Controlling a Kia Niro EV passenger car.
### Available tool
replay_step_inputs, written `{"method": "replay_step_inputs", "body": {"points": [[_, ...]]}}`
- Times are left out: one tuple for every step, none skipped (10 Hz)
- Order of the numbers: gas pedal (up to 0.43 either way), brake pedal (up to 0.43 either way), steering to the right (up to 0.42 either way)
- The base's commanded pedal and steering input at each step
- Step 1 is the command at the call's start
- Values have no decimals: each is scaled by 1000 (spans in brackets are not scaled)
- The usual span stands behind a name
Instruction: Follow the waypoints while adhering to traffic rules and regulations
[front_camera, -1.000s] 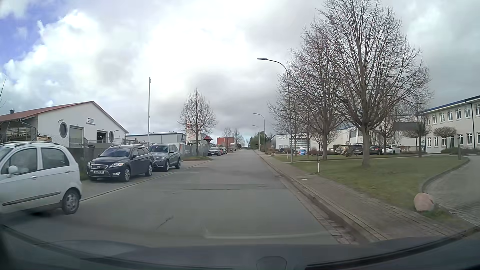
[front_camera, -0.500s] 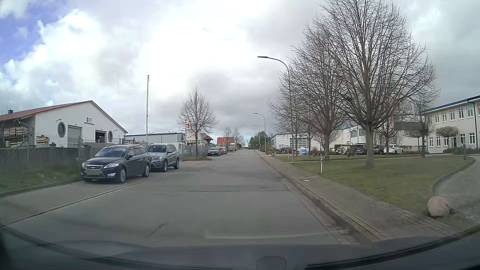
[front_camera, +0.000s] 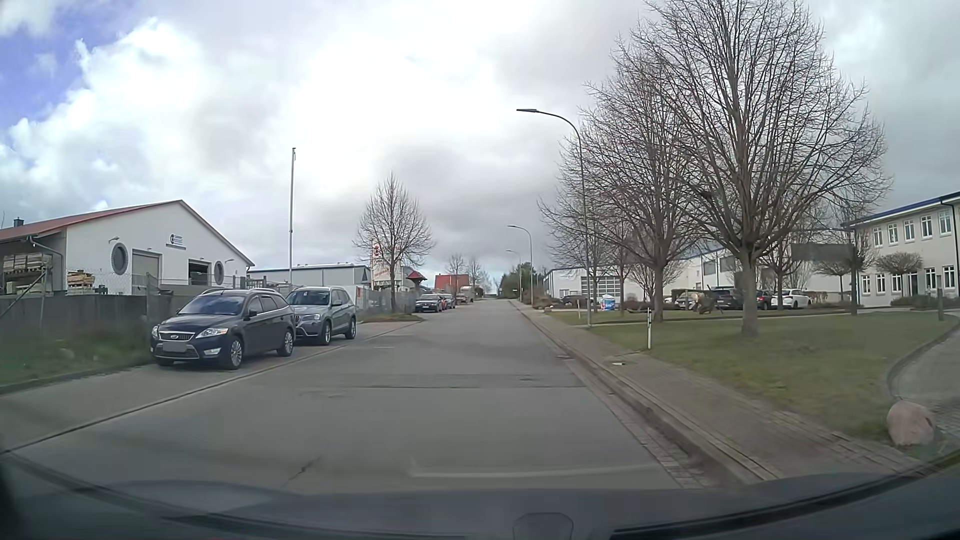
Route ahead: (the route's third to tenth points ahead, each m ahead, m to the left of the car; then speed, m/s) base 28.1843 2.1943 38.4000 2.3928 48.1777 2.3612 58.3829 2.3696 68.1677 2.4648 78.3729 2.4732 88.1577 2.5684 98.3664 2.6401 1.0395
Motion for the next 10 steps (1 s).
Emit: {"method": "replay_step_inputs", "body": {"points": [[0, 0, -18], [0, 0, -17], [0, 0, -17], [0, 0, -17], [0, 0, -17], [0, 0, -15], [0, 0, -9], [0, 0, -5], [0, 0, 2], [0, 0, 12]]}}
